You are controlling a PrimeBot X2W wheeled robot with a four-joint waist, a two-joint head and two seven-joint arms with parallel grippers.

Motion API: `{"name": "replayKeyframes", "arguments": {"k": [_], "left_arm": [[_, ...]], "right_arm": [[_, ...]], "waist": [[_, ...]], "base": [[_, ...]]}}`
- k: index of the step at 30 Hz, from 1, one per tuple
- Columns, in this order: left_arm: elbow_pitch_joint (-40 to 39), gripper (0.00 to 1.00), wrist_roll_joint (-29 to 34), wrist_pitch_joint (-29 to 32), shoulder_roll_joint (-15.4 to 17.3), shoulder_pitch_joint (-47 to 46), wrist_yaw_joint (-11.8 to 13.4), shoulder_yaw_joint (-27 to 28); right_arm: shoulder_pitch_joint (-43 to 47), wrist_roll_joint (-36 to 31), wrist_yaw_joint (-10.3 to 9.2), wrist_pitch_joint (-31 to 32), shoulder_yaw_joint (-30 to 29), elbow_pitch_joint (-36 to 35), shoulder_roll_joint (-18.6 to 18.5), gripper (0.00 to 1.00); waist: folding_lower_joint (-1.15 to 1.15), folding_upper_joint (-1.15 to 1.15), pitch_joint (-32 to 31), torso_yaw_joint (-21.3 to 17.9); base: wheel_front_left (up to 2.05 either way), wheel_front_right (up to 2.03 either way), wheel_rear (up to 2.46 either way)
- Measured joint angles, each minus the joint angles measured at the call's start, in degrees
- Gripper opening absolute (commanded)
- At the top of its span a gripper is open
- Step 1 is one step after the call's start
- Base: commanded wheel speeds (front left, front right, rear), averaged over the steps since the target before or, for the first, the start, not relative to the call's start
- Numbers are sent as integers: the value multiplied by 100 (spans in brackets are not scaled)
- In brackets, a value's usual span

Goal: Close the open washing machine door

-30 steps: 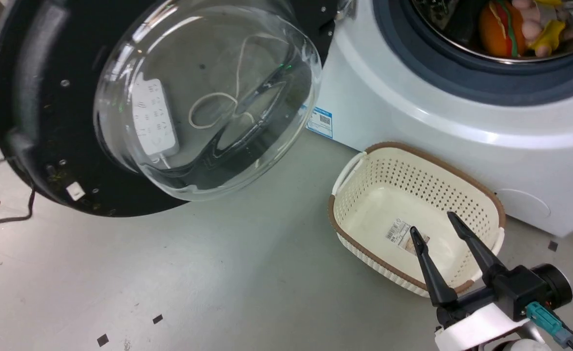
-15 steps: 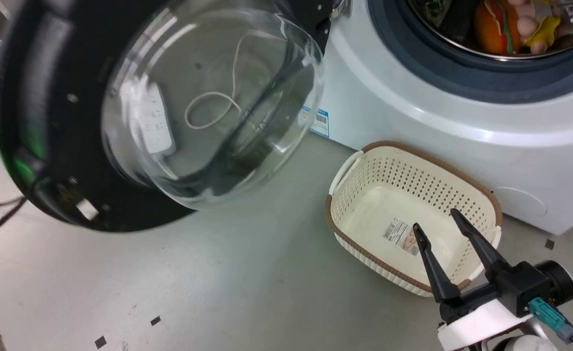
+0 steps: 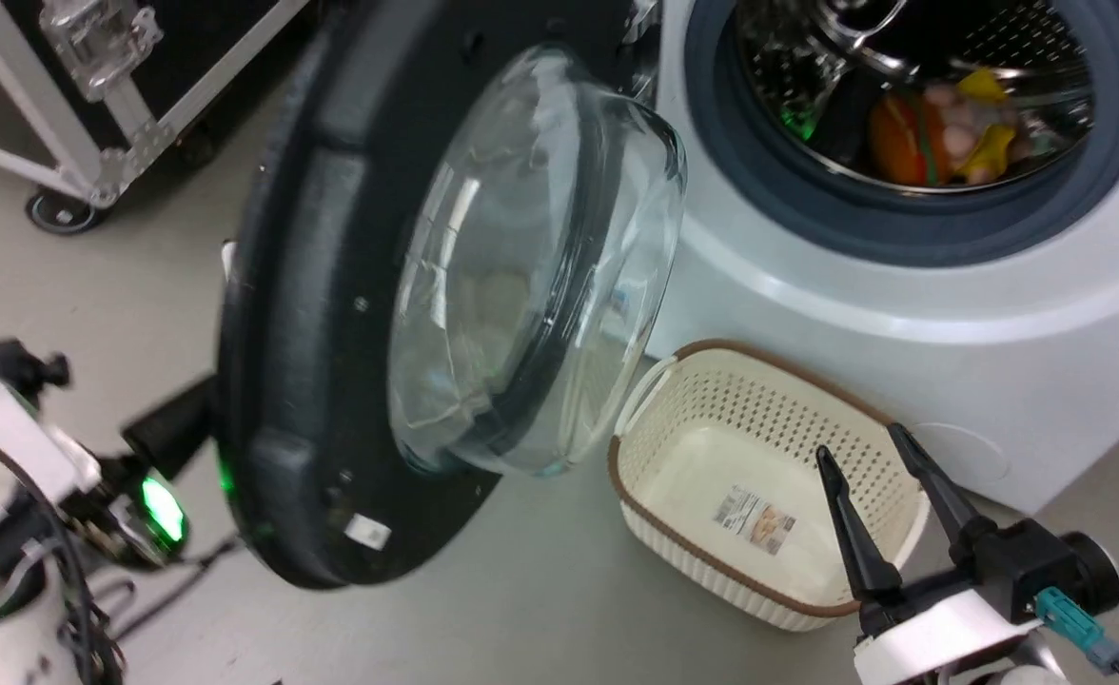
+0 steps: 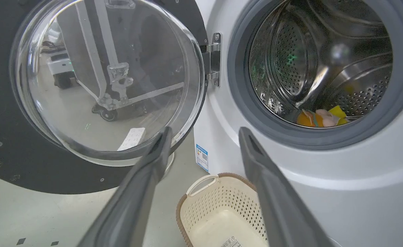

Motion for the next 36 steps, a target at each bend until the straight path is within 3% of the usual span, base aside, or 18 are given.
{"name": "replayKeyframes", "arguments": {"k": [11, 15, 21, 27, 36], "left_arm": [[-622, 0, -509, -76, -388, 1107, 200, -759], [-544, 0, -985, -382, -379, 1460, 182, -1373], [-458, 0, -1482, -865, -413, 1767, -38, -2404], [-215, 0, -1733, -1492, -414, 1688, -196, -3176], [132, 0, -2004, -2793, -423, 663, -261, -4084]], "right_arm": [[57, -74, 0, 0, -463, 21, 96, 100], [71, -124, 0, -1, -578, 15, 111, 100], [68, -163, 0, 0, -643, 22, 119, 100], [4, -168, 0, 0, -701, 22, 113, 100], [-243, -146, 0, 0, -795, 18, 103, 100]], "waist": [[0, 0, -262, -570], [0, 0, -282, -870], [1, 0, -229, -1391], [1, 0, -83, -1994], [1, 0, 329, -3007]], "base": [[0, 0, 0], [0, 0, 0], [0, 0, 0], [0, 0, 0], [0, 0, 0]]}}
